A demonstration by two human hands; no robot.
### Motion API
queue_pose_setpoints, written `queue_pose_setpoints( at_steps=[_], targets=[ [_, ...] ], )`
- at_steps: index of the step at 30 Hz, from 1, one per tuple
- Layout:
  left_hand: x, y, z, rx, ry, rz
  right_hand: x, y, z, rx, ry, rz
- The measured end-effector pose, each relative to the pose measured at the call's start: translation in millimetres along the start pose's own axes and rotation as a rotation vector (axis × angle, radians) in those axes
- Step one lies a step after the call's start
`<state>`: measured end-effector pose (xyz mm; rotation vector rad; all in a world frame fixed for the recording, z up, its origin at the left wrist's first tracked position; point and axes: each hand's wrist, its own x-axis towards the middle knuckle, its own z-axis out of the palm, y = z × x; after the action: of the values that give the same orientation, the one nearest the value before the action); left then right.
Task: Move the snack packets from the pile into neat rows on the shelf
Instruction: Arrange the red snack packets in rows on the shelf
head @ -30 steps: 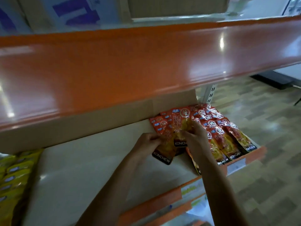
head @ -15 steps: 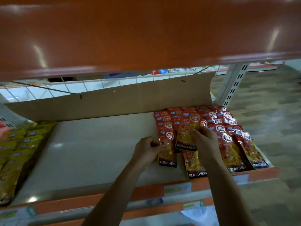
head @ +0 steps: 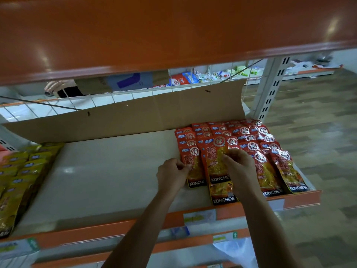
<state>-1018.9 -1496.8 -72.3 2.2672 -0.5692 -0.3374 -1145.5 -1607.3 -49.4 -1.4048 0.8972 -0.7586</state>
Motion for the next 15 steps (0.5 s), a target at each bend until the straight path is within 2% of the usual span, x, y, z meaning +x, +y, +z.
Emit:
queue_pose_setpoints(
  at_steps=[3,6,8,11,13,15],
  targets=[
    [-1,0,-1,0.042,0.019,0.020,-1,-1,0,-0.014,-0.006,0.007],
    [-1,2,-4,0.090,0.119,0.105,-3,-5,5,0.001,-0.019,0.003],
    [-2,9,-7,-0.061,0.093,0.148,-6,-7,13,0.014,-0.038,0.009],
    [-8,21,-10,-0.450,-0.122,0.085,-10,-8,25,0.000,-0.102,-0.001],
    [-8,21,-9,-0.574,-0.175,0.054,-12,-7,30,-0.122,-0.128,-0.068],
    [-6,14,-10,-0.607,-0.160,0.024,-12,-8,31,-0.324,-0.093,-0.164]
  ],
)
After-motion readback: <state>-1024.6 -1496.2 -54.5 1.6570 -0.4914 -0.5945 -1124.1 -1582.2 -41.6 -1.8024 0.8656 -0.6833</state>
